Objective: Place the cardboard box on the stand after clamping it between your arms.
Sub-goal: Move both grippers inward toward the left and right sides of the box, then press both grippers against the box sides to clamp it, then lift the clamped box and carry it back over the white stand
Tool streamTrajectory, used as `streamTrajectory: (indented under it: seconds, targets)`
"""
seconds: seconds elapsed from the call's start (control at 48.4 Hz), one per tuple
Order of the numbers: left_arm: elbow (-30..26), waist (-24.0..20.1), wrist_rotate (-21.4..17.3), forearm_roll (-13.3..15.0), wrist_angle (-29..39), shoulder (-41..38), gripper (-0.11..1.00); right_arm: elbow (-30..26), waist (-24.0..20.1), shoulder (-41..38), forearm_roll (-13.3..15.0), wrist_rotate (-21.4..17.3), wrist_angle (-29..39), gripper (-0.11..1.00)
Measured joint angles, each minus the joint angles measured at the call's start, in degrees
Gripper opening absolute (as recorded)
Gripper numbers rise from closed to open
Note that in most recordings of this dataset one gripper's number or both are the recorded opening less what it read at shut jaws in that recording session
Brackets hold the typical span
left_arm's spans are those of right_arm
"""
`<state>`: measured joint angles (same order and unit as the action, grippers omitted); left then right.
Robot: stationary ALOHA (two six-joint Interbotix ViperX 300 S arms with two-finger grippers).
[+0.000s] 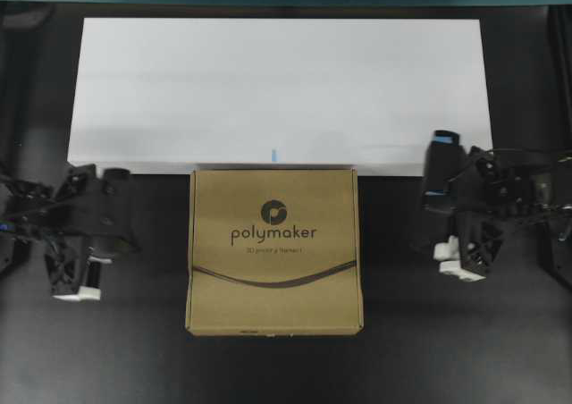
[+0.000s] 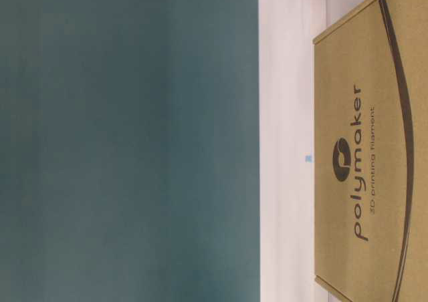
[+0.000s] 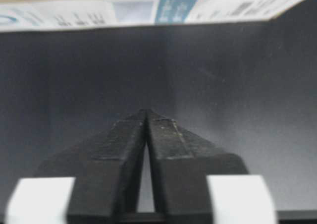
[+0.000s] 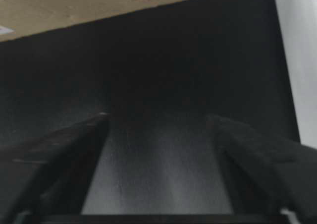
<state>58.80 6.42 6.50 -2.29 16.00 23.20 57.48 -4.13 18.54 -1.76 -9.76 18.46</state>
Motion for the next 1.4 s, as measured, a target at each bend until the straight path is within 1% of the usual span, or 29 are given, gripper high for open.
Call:
streamTrajectory:
  seconds: [0.041, 0.165, 0.207, 0.248, 0.289, 0.331, 0.413, 0.537, 0.64, 0.764, 0.992, 1.198, 1.405]
  targets:
    - [-0.26, 0.18, -0.18, 0.00, -0.70, -1.41, 0.25, -0.53, -1.23, -1.32, 0.00, 0.00, -0.70, 0.85]
    - [-0.88, 0.35, 0.44, 0.00, -3.78, -5.19, 0.62, -1.93, -6.33, -4.13, 0.00, -0.18, -2.72, 0.82]
    - [-1.23, 0.44, 0.62, 0.09, -5.19, -6.42, 0.73, -2.37, -7.21, -5.10, 0.00, 0.00, -3.16, 0.82]
    - [-1.67, 0.44, 1.14, 0.00, -6.24, -7.56, 0.82, -2.81, -7.29, -6.06, 0.00, -0.18, -3.34, 0.82]
    - [-2.02, 0.44, 1.76, 0.00, -7.03, -8.88, 0.87, -3.16, -7.29, -7.03, 0.09, 0.00, -3.52, 0.82]
    - [-2.72, 0.53, 2.90, 0.00, -7.47, -10.37, 0.87, -3.60, -7.29, -8.26, 0.09, -0.18, -3.69, 0.82]
    - [-3.87, 0.44, 5.10, 0.00, -8.17, -14.24, 0.79, -4.39, -7.29, -10.46, 0.18, -0.18, -4.22, 0.82]
    - [-5.45, 0.53, 6.06, 0.00, -9.58, -17.93, 0.80, -5.27, -7.29, -13.18, 0.79, -0.18, -6.94, 0.82]
    - [-6.77, 0.44, 6.06, 0.00, -10.11, -20.39, 0.81, -5.80, -7.29, -15.29, 0.97, -0.18, -9.49, 0.82]
    - [-8.26, 0.53, 6.06, 0.00, -10.20, -22.15, 0.81, -6.77, -7.29, -17.58, 0.97, -0.18, -10.90, 0.82]
    - [-9.05, 0.53, 5.98, 0.00, -10.20, -22.76, 0.81, -9.58, -7.21, -20.65, 0.97, -0.18, -12.39, 0.82]
    - [-9.14, 0.44, 5.45, 0.00, -10.20, -22.76, 0.81, -10.20, -6.59, -21.97, 0.97, -0.18, -13.27, 0.82]
    - [-9.67, 0.44, 4.75, -0.18, -10.02, -23.12, 0.81, -10.90, -6.59, -22.50, 1.23, 2.29, -13.36, 0.82]
